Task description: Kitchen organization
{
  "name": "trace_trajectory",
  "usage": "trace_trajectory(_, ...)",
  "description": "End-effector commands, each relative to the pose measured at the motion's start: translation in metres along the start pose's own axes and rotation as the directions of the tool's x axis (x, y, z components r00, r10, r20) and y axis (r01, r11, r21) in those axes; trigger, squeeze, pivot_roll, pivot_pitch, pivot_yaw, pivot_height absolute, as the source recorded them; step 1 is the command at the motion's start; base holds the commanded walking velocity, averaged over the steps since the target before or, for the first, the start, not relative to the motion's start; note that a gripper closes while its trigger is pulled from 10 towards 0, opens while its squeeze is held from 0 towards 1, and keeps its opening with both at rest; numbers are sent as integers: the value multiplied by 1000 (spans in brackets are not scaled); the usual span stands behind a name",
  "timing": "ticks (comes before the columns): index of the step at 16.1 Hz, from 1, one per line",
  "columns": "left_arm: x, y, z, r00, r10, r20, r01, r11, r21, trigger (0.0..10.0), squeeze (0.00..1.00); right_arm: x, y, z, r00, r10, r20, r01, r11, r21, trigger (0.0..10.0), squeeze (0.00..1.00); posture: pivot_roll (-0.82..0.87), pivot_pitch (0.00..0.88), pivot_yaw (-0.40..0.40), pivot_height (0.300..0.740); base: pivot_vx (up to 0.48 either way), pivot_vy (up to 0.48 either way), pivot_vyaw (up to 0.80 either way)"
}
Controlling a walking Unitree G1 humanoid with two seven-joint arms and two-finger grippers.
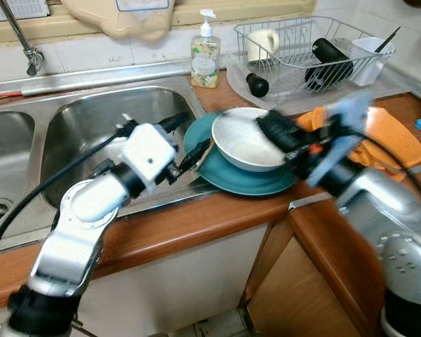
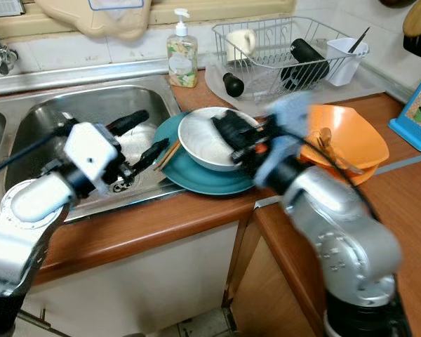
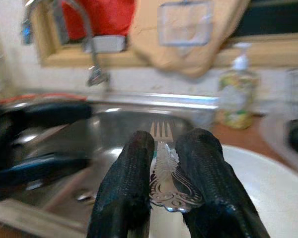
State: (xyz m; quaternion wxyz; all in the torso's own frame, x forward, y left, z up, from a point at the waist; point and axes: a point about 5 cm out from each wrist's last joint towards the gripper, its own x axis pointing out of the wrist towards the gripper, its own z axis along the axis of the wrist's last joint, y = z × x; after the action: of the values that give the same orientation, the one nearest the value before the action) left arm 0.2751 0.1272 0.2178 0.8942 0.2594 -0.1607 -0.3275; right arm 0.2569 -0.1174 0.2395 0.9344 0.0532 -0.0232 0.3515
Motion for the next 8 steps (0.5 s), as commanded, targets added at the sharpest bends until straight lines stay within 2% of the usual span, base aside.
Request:
trace_trajectory(1, 4, 0, 3, 1000, -12, 14, 11, 998, 62, 10000, 0, 4, 12, 9, 998, 63, 19, -62, 998, -32, 0, 0, -89, 0, 15, 740, 0, 0, 0)
trace_trajectory(2, 7, 0, 4, 1000, -9, 27, 7, 997, 75, 980, 0, 6, 14, 10, 997, 75, 9, -74, 996, -41, 0, 0, -87, 0, 12, 740, 0, 0, 0)
trace_trajectory(3, 11, -1, 7, 999, -7, 46, 3, 997, 79, 0, 0, 8, 17, 10, 996, 88, -2, -88, 995, -56, 0, 0, -86, 0, 11, 740, 0, 0, 0)
trace_trajectory(8, 24, -7, 4, 998, -30, 54, 22, 989, 144, 0, 0, 12, 20, 14, 992, 124, -21, -125, 988, -86, 0, 0, -98, 0, -6, 740, 0, 0, 0)
